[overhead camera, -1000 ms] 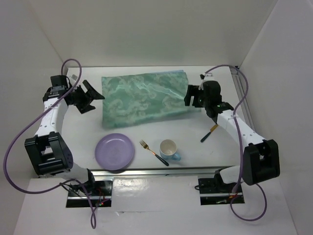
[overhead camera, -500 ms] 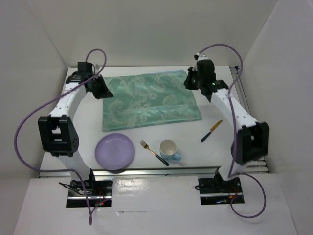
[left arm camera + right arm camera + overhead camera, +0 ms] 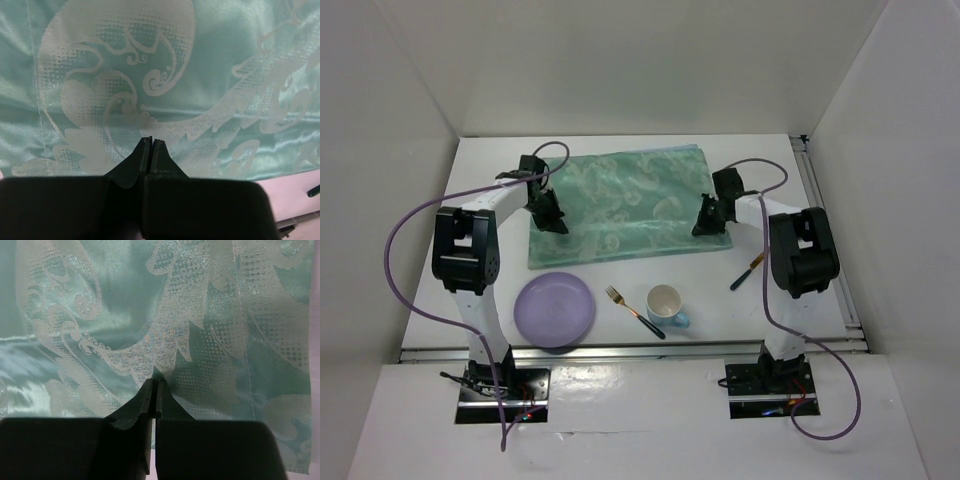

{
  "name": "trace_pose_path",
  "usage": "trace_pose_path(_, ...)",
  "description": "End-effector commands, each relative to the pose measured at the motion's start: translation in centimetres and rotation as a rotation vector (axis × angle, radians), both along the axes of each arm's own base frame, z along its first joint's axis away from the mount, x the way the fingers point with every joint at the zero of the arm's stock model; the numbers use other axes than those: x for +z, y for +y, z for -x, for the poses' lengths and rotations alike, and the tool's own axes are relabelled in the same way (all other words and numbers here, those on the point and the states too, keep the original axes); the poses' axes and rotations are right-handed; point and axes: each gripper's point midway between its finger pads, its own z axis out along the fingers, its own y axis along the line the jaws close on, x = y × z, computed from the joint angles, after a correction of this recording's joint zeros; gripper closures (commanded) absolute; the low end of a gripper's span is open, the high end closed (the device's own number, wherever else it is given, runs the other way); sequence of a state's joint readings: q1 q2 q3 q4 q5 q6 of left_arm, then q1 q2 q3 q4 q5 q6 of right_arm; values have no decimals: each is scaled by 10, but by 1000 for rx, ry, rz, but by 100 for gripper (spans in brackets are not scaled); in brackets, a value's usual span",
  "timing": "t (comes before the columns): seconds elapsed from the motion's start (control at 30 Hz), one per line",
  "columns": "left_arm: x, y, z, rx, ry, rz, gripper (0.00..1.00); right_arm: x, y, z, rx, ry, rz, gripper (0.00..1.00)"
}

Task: Set the dinner table for one person

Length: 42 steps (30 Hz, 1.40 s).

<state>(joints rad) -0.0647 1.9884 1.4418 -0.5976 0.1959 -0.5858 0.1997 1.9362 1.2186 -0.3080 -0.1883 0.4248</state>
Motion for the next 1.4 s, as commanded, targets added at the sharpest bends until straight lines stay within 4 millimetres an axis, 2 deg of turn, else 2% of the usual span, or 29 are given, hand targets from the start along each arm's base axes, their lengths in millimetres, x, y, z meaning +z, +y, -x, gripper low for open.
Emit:
trace_pose_path(0.0,-10,5,-3,30,9,-40,100,-14,-5,24,-73,47,9,100)
trace_pose_path(0.13,-20,8,6,33,46,-56,100,-25,-25,63,-180,114,60,100)
trace_pose_path(0.2,-24,10,10,36,58,-66,100,-25,-30,75,-213,121,70,100)
trace_pose_path(0.23,-31,11,19,35,85,-68,100,-24,-31,81,-224,124,64,100)
trace_pose_path(0.43,-36,12,30,35,102,-70,100,-18,-38,87,-240,119,94,100)
trace_pose_path(0.53,-28,16,34,43,82,-90,100,-12,-34,90,-227,105,81,100)
trace_pose_path(0.63,1,13,24,39,27,-95,100,14,-32,76,-211,31,67,100)
trace_pose_path(0.67,17,14,13,36,-14,-103,100,22,-30,70,-172,10,70,98)
trace_pose_path(0.7,32,14,8,37,-45,-100,96,44,-25,55,-152,-27,60,94)
trace_pose_path(0.77,53,13,6,25,-77,-120,86,68,-19,43,-100,-66,64,87)
trace_pose_path(0.8,71,11,-1,22,-116,-125,79,89,-17,33,-89,-97,64,82)
trace_pose_path(0.83,87,13,-3,29,-149,-133,71,104,-12,31,-69,-125,62,69)
trace_pose_path(0.87,97,9,-4,12,-170,-134,59,114,-12,28,-53,-150,67,59)
trace_pose_path(0.9,110,11,-5,20,-192,-144,57,133,-8,29,-36,-185,63,49)
trace_pose_path(0.93,119,12,-4,13,-209,-147,57,141,-4,31,-18,-201,63,42)
trace_pose_path(0.97,132,12,-2,15,-242,-143,57,146,-3,36,-3,-206,62,32)
trace_pose_path(1.0,139,14,2,20,-251,-150,57,150,1,41,11,-209,59,29)
trace_pose_path(1.03,147,15,3,14,-273,-152,57,161,2,49,28,-225,60,26)
trace_pose_path(1.1,156,12,13,6,-291,-132,57,161,5,65,48,-215,69,25)
trace_pose_path(1.13,160,9,21,-11,-319,-133,57,161,7,79,67,-207,69,24)
trace_pose_path(1.2,161,5,34,-26,-327,-122,57,159,11,95,92,-194,71,22)
trace_pose_path(1.23,146,7,49,-29,-287,-127,57,151,17,111,114,-165,71,20)
trace_pose_path(1.27,154,5,56,-35,-318,-108,57,159,20,119,124,-188,56,18)
trace_pose_path(1.3,153,0,62,-40,-325,-90,57,158,23,128,130,-176,50,17)
trace_pose_path(1.33,143,-4,74,-57,-302,-64,56,157,28,143,155,-171,43,16)
trace_pose_path(1.37,143,-9,81,-63,-303,-57,56,156,33,150,170,-166,27,16)
